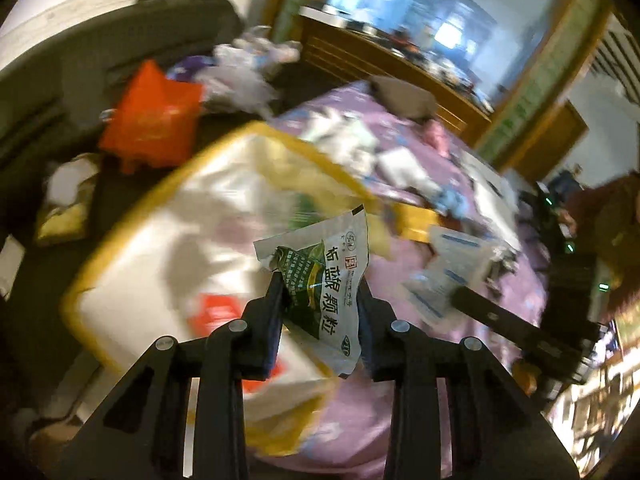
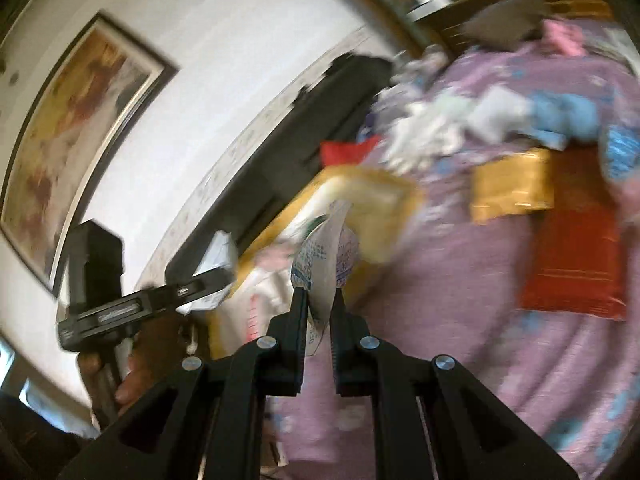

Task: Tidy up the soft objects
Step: 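Carry both packets over the box and open both tools to drop them, then grasp the yellow packet with the left tool while the right tool grasps the clear plastic container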

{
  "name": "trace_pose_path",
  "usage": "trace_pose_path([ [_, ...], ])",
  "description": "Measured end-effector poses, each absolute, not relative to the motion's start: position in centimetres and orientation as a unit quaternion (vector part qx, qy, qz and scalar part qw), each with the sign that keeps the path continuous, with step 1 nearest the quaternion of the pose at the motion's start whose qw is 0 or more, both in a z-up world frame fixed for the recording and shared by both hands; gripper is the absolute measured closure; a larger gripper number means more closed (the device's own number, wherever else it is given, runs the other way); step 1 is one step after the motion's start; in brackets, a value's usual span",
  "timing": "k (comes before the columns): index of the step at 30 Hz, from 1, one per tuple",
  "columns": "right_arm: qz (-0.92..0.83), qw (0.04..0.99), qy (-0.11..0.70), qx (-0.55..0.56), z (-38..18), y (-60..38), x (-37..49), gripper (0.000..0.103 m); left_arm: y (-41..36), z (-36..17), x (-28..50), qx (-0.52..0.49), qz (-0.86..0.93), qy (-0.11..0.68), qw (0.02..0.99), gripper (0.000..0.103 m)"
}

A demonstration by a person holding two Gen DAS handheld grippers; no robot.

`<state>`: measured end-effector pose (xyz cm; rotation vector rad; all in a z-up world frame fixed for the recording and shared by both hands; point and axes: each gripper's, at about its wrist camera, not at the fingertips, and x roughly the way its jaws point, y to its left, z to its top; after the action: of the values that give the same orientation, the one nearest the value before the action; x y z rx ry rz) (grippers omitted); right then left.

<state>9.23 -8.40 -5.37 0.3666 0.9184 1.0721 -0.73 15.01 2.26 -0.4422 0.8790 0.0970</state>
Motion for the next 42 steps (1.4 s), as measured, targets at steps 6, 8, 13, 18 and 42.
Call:
trace_pose_path([
  [6, 0.526, 0.719, 0.442, 0.110, -4.8, -0.5, 7.2, 0.095, 18.8, 0.4, -1.9, -0.235, 0.095, 0.424, 0.869, 0.071],
  [8, 0.510, 0.723, 0.457, 0.093, -5.9, 1.4, 7.0, 0.095, 19.2, -0.2, -1.9, -0.231, 0.111, 0.422, 0.869, 0.071],
  [13, 0.480, 0.732, 0.471, 0.109, -7.3, 2.0, 7.6, 0.090, 19.9, -1.6, -1.7, -0.229, 0.111, 0.430, 0.866, 0.070],
  [18, 0.481, 0.726, 0.470, 0.144, -7.1, 0.1, 8.0, 0.061, 20.5, -2.0, -1.4, -0.269, 0.084, 0.428, 0.859, 0.055],
  [42, 0.279, 0.818, 0.449, 0.226, -8.8, -18.5, 15.2, 0.047, 3.2, -0.7, 14.5, -0.177, -0.092, 0.490, 0.848, 0.035],
])
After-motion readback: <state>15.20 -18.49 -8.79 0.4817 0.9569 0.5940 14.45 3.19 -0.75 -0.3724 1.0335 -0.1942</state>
